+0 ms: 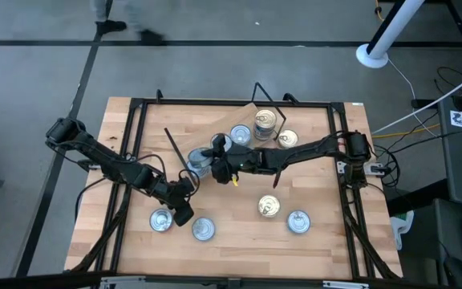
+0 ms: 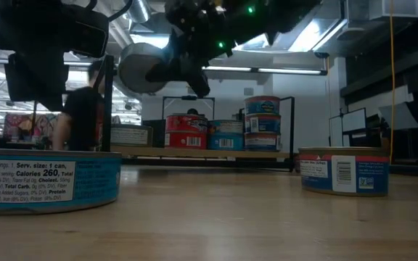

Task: Stack canned seafood by type on shelf
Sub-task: Stack the green tuna can on top of the green tuna can on the shelf, then stack the yellow blue tuna can on top of the yellow blue tuna cans on the shelf

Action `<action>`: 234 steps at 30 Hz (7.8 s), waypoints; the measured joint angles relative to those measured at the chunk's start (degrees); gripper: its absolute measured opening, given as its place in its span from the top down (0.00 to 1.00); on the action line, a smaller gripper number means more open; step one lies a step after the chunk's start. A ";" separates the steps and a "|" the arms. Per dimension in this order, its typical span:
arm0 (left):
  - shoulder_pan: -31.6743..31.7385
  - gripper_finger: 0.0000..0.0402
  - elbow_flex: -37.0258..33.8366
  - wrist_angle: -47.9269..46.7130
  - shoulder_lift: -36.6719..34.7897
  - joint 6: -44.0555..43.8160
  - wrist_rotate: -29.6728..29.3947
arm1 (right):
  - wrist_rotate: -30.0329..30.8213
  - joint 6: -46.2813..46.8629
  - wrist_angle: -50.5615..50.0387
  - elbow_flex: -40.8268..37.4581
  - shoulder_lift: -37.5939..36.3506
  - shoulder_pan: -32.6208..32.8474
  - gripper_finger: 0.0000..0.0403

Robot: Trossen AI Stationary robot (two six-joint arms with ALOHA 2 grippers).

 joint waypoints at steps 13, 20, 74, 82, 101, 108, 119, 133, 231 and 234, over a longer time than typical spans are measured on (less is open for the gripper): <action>0.02 0.70 0.00 -0.70 0.00 3.83 -1.86 | -0.03 -2.60 9.26 -3.66 2.02 -0.09 0.67; 0.01 0.70 0.00 -8.02 -0.02 4.02 -4.06 | 0.54 -5.55 13.26 -3.68 4.62 -0.09 0.67; 4.60 0.70 -2.53 -13.52 1.90 3.01 -37.12 | -6.10 -5.24 7.53 -3.66 5.57 -2.30 0.63; 4.96 0.70 -2.49 -9.73 2.64 8.24 -36.45 | -7.17 -5.31 4.41 -3.61 5.57 -3.42 0.62; 4.94 0.70 -2.49 -9.94 2.64 8.35 -36.20 | -7.60 -5.02 4.18 -3.61 5.57 -4.50 0.62; 4.94 0.70 -2.54 -9.94 2.64 8.35 -36.18 | -7.62 -4.87 4.03 -3.61 5.57 -4.48 0.56; 4.90 0.70 -2.59 -9.61 2.46 8.35 -35.88 | -7.62 -4.85 4.07 -3.58 5.57 -4.48 0.39; 4.85 0.70 -2.71 -8.99 0.87 9.04 -32.93 | -7.59 -4.82 0.53 -3.24 5.45 -4.46 0.38; 4.83 0.70 -2.46 -7.18 -0.19 9.23 -32.58 | -8.41 -7.32 -34.38 14.26 5.57 -6.21 0.38; 4.83 0.70 -1.40 -9.47 -1.79 9.46 -30.20 | -6.05 -8.89 -34.79 14.26 5.16 -5.43 0.38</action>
